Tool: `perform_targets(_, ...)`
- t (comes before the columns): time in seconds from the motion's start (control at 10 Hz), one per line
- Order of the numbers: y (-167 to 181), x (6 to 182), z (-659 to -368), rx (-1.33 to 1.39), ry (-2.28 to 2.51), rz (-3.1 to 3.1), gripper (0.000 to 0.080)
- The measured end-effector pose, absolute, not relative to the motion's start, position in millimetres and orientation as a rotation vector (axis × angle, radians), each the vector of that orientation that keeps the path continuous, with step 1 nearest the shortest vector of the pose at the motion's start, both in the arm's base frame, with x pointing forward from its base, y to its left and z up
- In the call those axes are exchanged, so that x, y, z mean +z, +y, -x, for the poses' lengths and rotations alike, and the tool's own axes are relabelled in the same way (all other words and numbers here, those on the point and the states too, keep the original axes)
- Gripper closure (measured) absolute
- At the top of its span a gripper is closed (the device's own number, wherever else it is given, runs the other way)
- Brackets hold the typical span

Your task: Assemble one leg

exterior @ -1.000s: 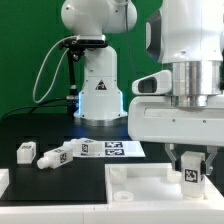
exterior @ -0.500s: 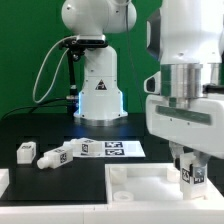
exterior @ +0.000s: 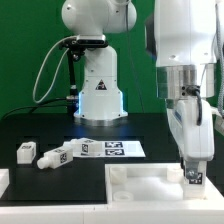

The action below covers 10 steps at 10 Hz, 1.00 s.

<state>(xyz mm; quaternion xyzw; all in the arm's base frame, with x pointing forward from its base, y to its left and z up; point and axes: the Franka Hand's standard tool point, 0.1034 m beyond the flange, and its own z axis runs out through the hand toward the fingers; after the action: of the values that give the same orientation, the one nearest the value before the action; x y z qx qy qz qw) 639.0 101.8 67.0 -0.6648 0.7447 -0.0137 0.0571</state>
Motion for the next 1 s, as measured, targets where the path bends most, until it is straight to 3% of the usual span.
perform_targets(0.1,101.9,67.6,-639.2,-0.052,2.178,2.106,0.0258)
perform_targets(0.2,103.7,69.7,-639.8,-0.068,1.970,2.301,0.0183)
perform_targets(0.4,116.9,69.8,-638.3,-0.101,1.472,2.652,0.0159)
perform_targets(0.7,121.5,68.5,-633.7,-0.119,1.255,2.766,0.0150)
perform_targets(1.0,113.9,66.9,-633.2,-0.146,0.402,3.105,0.0150)
